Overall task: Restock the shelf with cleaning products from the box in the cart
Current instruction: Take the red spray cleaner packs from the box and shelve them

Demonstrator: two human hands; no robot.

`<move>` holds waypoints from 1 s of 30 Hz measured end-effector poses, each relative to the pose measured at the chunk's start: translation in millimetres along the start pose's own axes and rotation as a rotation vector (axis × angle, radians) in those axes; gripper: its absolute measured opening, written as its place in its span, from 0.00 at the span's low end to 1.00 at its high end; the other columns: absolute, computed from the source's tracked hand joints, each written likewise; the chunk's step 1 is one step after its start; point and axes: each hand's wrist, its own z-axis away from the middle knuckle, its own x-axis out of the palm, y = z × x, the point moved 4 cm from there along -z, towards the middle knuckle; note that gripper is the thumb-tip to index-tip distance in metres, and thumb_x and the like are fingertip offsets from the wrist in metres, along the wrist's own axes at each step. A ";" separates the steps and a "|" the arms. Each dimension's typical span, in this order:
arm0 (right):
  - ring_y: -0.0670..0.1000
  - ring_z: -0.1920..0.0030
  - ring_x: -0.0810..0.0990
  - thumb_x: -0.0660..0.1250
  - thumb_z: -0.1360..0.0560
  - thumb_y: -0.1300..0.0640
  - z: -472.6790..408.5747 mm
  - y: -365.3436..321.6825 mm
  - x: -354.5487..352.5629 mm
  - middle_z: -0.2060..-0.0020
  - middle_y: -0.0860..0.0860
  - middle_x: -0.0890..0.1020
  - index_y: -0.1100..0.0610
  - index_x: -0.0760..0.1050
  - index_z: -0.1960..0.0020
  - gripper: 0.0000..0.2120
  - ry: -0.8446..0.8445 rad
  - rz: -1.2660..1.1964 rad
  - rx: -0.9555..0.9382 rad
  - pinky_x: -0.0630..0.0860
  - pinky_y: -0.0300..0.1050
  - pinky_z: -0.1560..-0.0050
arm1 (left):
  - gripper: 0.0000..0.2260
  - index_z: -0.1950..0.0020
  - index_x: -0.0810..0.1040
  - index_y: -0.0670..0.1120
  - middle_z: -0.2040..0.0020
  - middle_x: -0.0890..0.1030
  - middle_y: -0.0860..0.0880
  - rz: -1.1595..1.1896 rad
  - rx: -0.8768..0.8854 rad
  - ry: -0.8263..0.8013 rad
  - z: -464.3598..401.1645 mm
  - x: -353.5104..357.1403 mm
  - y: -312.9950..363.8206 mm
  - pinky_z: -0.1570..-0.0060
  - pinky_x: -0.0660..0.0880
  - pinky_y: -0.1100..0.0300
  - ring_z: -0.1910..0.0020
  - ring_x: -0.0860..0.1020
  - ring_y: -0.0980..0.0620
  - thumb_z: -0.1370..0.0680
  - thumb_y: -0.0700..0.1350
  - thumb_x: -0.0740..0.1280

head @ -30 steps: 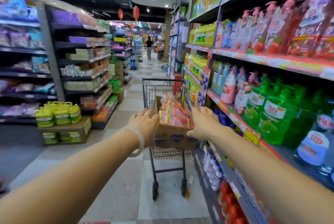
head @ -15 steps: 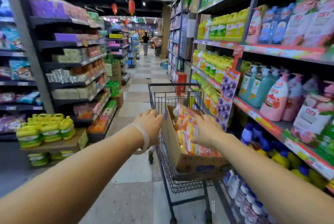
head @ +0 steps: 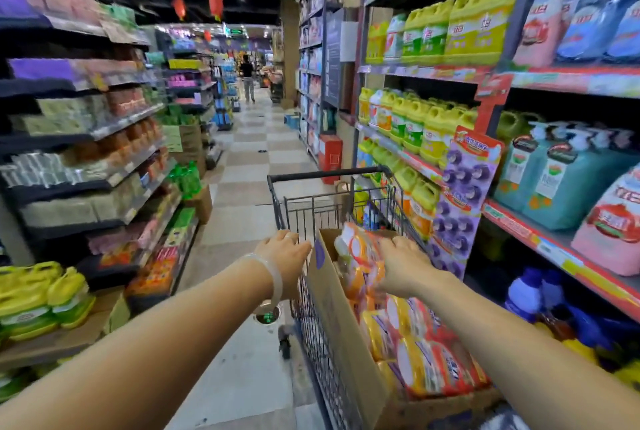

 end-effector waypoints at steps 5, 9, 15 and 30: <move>0.60 0.27 0.59 0.68 0.28 0.43 -98.8 16.9 -5.6 0.28 0.60 0.61 0.59 0.52 0.25 0.40 -0.030 -0.050 0.076 0.60 0.53 0.28 | 0.32 0.28 0.63 0.45 0.31 0.67 0.44 0.032 0.015 -0.037 -104.1 -8.2 -36.1 0.32 0.67 0.50 0.31 0.65 0.45 0.27 0.53 0.71; 0.61 0.27 0.60 0.67 0.29 0.39 -152.1 31.6 3.5 0.28 0.61 0.61 0.60 0.53 0.25 0.43 -0.080 -0.107 0.140 0.59 0.53 0.28 | 0.32 0.27 0.63 0.46 0.30 0.67 0.44 0.046 0.049 -0.060 -175.6 -3.6 -45.5 0.32 0.66 0.51 0.30 0.65 0.44 0.27 0.53 0.70; 0.60 0.30 0.64 0.66 0.27 0.41 -206.7 66.0 46.9 0.30 0.59 0.64 0.59 0.58 0.28 0.36 -0.153 -0.211 0.277 0.65 0.52 0.31 | 0.29 0.29 0.66 0.45 0.32 0.70 0.44 0.028 0.144 -0.153 -276.1 19.1 -31.5 0.36 0.70 0.53 0.33 0.70 0.44 0.27 0.53 0.70; 0.54 0.34 0.73 0.66 0.52 0.22 -346.8 142.6 184.8 0.34 0.54 0.73 0.57 0.63 0.28 0.61 -0.133 -0.937 0.831 0.71 0.46 0.36 | 0.25 0.31 0.67 0.45 0.38 0.73 0.42 0.159 0.448 -0.460 -500.5 132.9 29.2 0.40 0.72 0.51 0.39 0.72 0.42 0.23 0.58 0.63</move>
